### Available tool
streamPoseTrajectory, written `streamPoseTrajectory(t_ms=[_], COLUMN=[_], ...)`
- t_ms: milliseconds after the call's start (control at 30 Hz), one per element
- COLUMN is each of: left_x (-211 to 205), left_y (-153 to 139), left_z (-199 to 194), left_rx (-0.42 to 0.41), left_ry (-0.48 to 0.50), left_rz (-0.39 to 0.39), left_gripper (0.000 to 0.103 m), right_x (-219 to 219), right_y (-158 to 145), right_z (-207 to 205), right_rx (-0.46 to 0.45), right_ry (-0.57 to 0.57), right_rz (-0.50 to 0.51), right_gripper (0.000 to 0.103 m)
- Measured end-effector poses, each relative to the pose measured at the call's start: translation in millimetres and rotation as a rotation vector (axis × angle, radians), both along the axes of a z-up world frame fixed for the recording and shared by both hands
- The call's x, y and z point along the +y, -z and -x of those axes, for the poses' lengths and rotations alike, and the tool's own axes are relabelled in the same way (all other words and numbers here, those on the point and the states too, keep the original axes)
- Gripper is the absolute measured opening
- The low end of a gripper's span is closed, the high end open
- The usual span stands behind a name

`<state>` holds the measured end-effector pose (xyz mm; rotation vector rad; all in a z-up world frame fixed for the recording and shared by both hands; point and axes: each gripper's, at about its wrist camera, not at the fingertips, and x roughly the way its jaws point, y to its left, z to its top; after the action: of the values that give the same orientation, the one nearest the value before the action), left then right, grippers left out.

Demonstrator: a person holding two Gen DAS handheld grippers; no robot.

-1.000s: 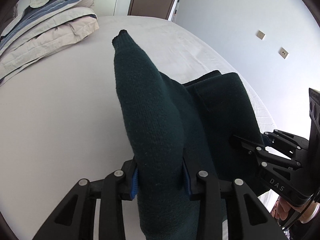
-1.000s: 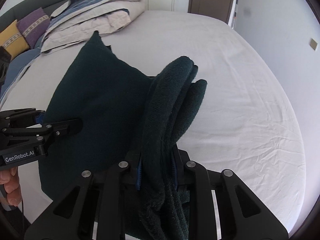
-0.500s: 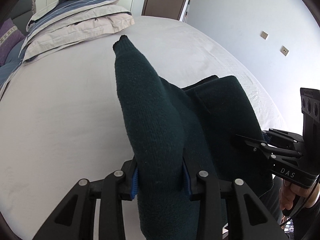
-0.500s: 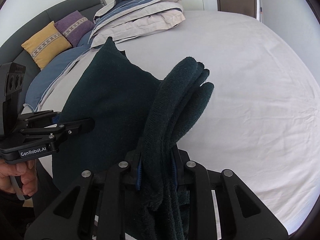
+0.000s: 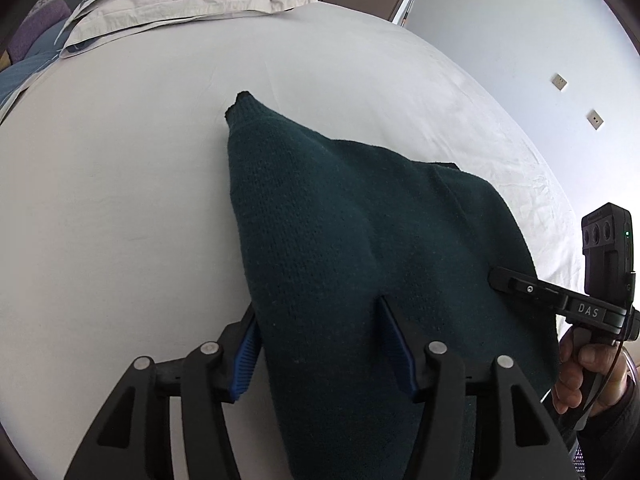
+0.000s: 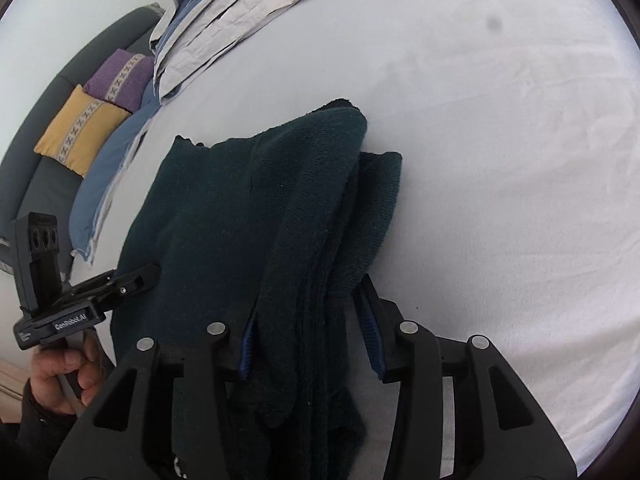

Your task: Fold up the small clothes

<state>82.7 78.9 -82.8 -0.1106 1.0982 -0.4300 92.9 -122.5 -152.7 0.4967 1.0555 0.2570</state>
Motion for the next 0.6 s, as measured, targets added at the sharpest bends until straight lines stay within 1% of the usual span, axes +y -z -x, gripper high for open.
streamPoseTrajectory(t_ms=[33,100,167,233,300,367,433,500,567,600], left_x=[1,4,6,6,8,13,19,22,20,16], left_y=[0,-1,-4,-11,-21,-30,-39,-44,-43,-38], left_z=[-2,-2,0,7,15,23,30,39,47,48], left_rx=[0.007,0.015,0.008,-0.009,-0.044,-0.077,-0.103,-0.126,-0.133,-0.125], left_ry=[-0.007,-0.018,-0.026,-0.041,-0.068,-0.107,-0.142,-0.158,-0.143,-0.126], left_rz=[0.01,0.039,0.034,0.007,-0.036,-0.044,-0.021,0.006,0.018,0.006], left_gripper=[0.066,0.066,0.066,0.066,0.066,0.064,0.064,0.064,0.064,0.064], right_x=[-1,-6,-10,-20,-41,-54,-59,-53,-37,-29], right_y=[0,-1,-8,-25,-50,-72,-92,-106,-106,-102], right_z=[-2,2,10,26,49,67,84,92,88,86], right_rx=[0.004,0.011,0.019,-0.007,-0.043,-0.09,-0.145,-0.199,-0.212,-0.199], right_ry=[0.01,0.031,0.063,0.098,0.129,0.145,0.129,0.072,-0.011,-0.036], right_rz=[-0.021,-0.034,-0.029,-0.012,0.033,0.044,0.005,-0.06,-0.101,-0.088], right_gripper=[0.043,0.044,0.044,0.044,0.044,0.046,0.046,0.046,0.046,0.046])
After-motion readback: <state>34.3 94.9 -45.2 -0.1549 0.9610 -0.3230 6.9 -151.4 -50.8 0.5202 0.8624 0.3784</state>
